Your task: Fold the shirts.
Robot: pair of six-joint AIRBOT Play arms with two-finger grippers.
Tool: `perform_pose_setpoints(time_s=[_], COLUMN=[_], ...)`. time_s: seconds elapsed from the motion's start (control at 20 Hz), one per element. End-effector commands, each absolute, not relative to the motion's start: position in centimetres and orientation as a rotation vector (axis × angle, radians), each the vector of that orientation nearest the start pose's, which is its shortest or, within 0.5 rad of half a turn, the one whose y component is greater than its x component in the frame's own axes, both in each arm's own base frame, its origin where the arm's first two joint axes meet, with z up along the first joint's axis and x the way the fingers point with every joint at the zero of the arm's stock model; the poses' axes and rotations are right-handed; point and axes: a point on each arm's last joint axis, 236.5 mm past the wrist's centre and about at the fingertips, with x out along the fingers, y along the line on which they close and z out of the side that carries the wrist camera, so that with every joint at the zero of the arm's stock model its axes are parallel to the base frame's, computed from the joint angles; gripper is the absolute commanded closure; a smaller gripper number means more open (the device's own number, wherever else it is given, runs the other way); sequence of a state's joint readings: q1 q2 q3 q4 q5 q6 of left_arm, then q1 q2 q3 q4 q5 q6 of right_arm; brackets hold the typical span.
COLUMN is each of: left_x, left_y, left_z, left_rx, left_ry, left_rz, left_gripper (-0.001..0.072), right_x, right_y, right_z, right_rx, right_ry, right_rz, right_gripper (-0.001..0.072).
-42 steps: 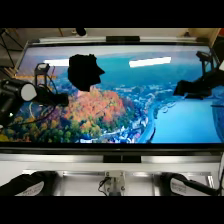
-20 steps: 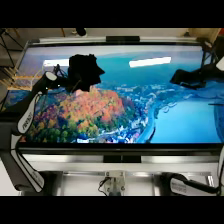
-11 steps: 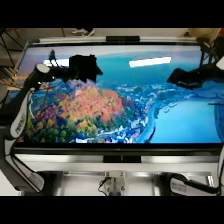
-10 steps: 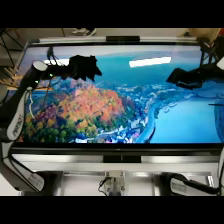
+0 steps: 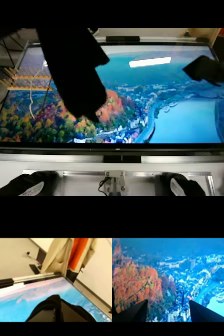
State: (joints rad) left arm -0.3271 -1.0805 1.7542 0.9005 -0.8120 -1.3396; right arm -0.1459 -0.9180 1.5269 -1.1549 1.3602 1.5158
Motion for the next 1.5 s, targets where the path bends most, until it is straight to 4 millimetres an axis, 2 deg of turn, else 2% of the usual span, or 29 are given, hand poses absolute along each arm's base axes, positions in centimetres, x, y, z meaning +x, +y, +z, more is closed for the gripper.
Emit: perform_pose_setpoints(time_s=[0.0,0.1,0.2,0.3,0.4,0.45,0.5,0.55,0.6,0.65,0.75,0.8,0.85,0.9,1.0,1.05,1.1,1.15,1.25,1.3,1.45], left_x=[30.9,31.9,33.0,33.4,32.6,32.0,31.7,31.9,32.3,33.0,34.4,34.6,34.4,33.7,31.2,29.4,27.2,25.2,21.4,20.2,18.5], left_y=[-26.2,-29.9,-34.0,-38.4,-42.2,-43.8,-44.5,-44.1,-42.6,-40.3,-32.5,-27.3,-22.5,-18.2,-13.4,-12.0,-11.3,-11.5,-13.5,-14.4,-16.9], left_z=[44.1,37.9,29.7,21.3,14.7,12.1,10.5,9.5,9.1,9.0,8.5,7.8,7.1,6.5,5.1,3.8,1.9,0.1,-3.3,-4.6,-7.4], left_rx=[-0.231,-0.235,-0.247,-0.276,-0.27,-0.3,-0.33,-0.333,-0.31,-0.276,-0.164,-0.107,-0.064,-0.05,-0.129,-0.171,-0.229,-0.295,-0.444,-0.498,-0.598], left_ry=[0.157,0.319,0.508,0.688,0.838,0.912,0.968,1.013,1.055,1.098,1.232,1.316,1.391,1.453,1.522,1.554,1.581,1.597,1.622,1.633,1.639], left_rz=[-0.863,-0.904,-0.92,-0.917,-0.938,-0.947,-0.947,-0.941,-0.93,-0.911,-0.818,-0.731,-0.638,-0.546,-0.449,-0.412,-0.382,-0.376,-0.388,-0.387,-0.384], left_gripper=[0.0674,0.0674,0.0673,0.0673,0.0671,0.056,0.0233,-0.0013,-0.001,-0.0009,-0.0002,0.0077,0.017,0.0185,0.0175,0.0158,0.0083,0.0055,0.0052,0.0052,0.0053], right_x=[27.8,25.4,24.0,23.8,24.2,24.7,25.2,25.8,26.3,26.7,27.5,27.9,28.4,29.2,30.7,31.5,32.2,32.8,33.5,33.5,33.9], right_y=[5.3,5.8,6.0,6.0,6.0,5.9,5.8,5.7,5.7,5.6,5.5,5.6,5.6,5.7,5.8,6.0,6.3,6.7,7.7,8.7,11.9], right_z=[31.9,31.3,29.7,28.1,26.1,24.7,23.3,21.6,20.0,18.2,14.6,12.9,11.4,10.0,7.2,5.8,4.3,2.8,-0.7,-2.5,-6.4], right_rx=[0.184,0.182,0.203,0.236,0.274,0.292,0.309,0.333,0.36,0.384,0.42,0.442,0.461,0.472,0.49,0.502,0.52,0.539,0.542,0.529,0.462], right_ry=[0.617,0.666,0.762,0.821,0.868,0.894,0.915,0.938,0.959,0.982,1.047,1.082,1.113,1.14,1.197,1.227,1.262,1.295,1.379,1.425,1.484], right_rz=[0.248,0.255,0.255,0.246,0.233,0.226,0.219,0.209,0.196,0.183,0.166,0.162,0.159,0.165,0.173,0.183,0.199,0.217,0.23,0.25,0.302], right_gripper=[0.0083,0.0083,0.0083,0.0083,0.0084,0.0083,0.0083,0.0083,0.0084,0.0083,0.0083,0.0083,0.0083,0.0083,0.0083,0.0083,0.0083,0.0082,0.0082,0.0082,0.0081])
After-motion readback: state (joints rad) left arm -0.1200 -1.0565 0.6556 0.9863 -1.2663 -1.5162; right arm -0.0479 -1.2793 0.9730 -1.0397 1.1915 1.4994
